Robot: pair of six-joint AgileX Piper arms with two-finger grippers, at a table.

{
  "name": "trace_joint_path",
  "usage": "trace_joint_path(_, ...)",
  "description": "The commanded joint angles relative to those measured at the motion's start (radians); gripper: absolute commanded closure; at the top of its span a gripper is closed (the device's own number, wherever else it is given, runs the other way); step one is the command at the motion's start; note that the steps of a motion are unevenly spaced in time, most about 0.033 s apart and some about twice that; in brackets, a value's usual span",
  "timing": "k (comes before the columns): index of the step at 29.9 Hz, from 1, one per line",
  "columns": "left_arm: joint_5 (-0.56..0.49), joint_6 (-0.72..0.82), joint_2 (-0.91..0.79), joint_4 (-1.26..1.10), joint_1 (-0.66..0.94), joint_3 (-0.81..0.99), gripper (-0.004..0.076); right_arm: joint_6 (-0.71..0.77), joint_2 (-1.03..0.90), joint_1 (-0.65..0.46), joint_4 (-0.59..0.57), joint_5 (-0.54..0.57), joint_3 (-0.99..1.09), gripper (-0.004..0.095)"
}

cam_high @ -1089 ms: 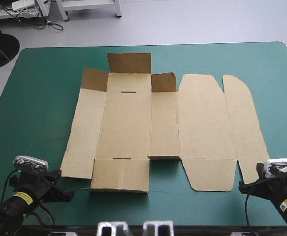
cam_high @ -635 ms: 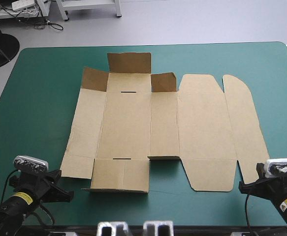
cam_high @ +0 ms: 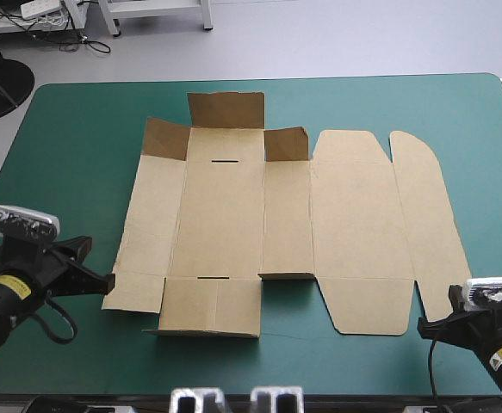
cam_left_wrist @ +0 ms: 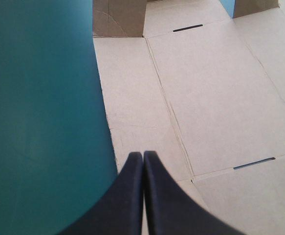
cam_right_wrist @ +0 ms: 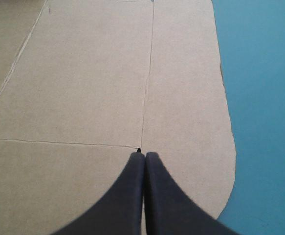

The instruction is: Fold the box

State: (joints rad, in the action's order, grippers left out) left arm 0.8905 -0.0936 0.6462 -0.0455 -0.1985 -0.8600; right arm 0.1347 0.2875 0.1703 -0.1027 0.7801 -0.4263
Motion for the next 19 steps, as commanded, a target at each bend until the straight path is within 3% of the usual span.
trace_joint_path(1,-0.044,0.002,0.113,-0.005,-0.003,-0.093,0.0734,-0.006,0.014,-0.006,-0.010,-0.072,-0.030,0.0928)
trace_joint_path(13,-0.032,0.072,0.488,0.074,0.001,-0.293,0.0733,-0.006,0.014,-0.006,-0.010,-0.072,-0.030,0.0928)
trace_joint_path(19,0.014,0.039,0.619,-0.036,0.168,-0.337,0.0732,-0.006,0.014,-0.006,-0.010,-0.072,-0.030,0.0928)
